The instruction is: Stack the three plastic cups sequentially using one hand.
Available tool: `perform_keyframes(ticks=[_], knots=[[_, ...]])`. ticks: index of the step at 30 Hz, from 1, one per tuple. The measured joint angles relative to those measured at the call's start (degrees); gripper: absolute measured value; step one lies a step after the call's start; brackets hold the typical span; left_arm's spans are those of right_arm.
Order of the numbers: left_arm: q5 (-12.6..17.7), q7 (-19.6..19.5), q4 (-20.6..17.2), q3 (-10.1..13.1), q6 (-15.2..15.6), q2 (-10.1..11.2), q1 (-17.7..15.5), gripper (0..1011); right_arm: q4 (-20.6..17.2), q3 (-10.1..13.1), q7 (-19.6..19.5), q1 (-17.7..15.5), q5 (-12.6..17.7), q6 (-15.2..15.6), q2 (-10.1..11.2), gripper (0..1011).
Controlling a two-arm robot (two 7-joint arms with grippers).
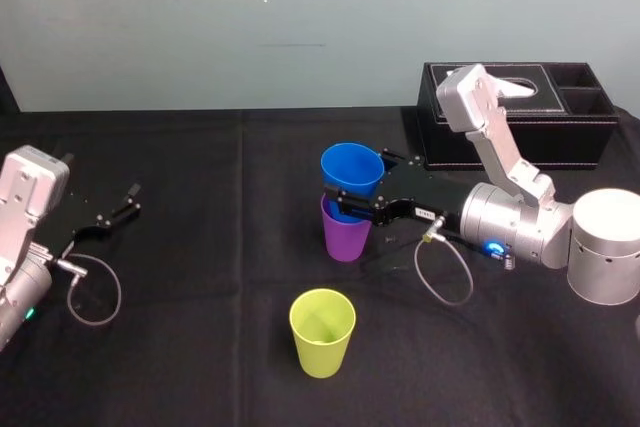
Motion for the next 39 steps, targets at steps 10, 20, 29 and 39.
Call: perform_keyframes(ticks=[10,20,29,39], knots=[[0.0,0.0,0.0,0.0,0.0,0.0,0.0,1010,0.85,-0.08,0.0,-0.28,-0.57,-0.98,-0.24,733],[0.0,0.0,0.0,0.0,0.0,0.0,0.0,1010,1.27,0.03,0.11,-0.49,-0.7,-1.29,-0.42,733],[0.0,0.0,0.0,0.0,0.0,0.0,0.0,1010,1.23,0.04,0.1,-0.49,-0.68,-1.29,-0.39,736],[0.0,0.0,0.0,0.0,0.0,0.0,0.0,1010,1.18,0.04,0.08,-0.49,-0.63,-1.27,-0.36,983]])
